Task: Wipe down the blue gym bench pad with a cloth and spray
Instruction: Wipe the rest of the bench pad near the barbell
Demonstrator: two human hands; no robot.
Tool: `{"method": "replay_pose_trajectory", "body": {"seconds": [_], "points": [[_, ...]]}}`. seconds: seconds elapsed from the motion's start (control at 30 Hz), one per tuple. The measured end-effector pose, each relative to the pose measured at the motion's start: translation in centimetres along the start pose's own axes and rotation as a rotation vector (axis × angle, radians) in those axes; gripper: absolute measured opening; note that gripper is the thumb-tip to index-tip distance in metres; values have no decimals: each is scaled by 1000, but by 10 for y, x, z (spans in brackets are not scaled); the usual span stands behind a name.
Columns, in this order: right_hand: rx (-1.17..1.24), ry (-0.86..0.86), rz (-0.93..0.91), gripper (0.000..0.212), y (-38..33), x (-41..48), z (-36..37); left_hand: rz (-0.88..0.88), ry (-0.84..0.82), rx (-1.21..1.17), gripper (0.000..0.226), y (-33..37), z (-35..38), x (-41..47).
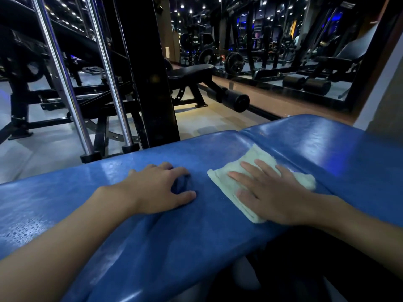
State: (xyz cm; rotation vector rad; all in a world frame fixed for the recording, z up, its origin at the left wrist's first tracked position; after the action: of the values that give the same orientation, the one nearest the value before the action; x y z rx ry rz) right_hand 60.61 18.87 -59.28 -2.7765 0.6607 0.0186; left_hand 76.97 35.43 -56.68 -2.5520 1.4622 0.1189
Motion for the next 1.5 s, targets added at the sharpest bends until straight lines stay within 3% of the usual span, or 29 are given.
{"method": "replay_pose_trajectory", "body": {"seconds": [0.3,0.47,0.63,0.83,1.0,1.1,1.27,1.4,1.5], "points": [[50,-34,38,57,-23,156,-7,-11,-4,76,71,0,2,2],[47,-46,64,59,-33,195,-11,4,13,83,68,0,0,4],[76,-34,46,58,-30,172,-8,0,13,71,69,0,0,3],[43,-6,-29,53,-24,77,-2,6,25,34,63,-1,1,3],[-47,78,-80,80,-15,-13,4,1,36,41,60,-1,2,1],[-93,124,-111,66,-13,-44,9,-14,48,21,59,-3,0,-1],[-41,15,-57,78,-13,-26,7,-55,35,37,63,-17,2,-1],[15,-31,-6,55,-19,27,0,-43,0,18,62,-18,5,0],[33,-43,-2,52,-25,82,0,-40,17,23,61,-18,5,1]]}}
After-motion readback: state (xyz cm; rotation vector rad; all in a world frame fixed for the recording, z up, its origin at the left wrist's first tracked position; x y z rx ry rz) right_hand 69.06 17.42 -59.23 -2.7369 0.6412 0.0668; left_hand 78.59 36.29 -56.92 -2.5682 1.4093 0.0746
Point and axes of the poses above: each hand's wrist, its own x-axis towards the middle knuckle, its own z-axis out of the palm, y = z × x, the point moved 6 cm from there along x, towards the middle knuckle, and after that the axes turned 13 degrees about x, right-handed, at the moved point
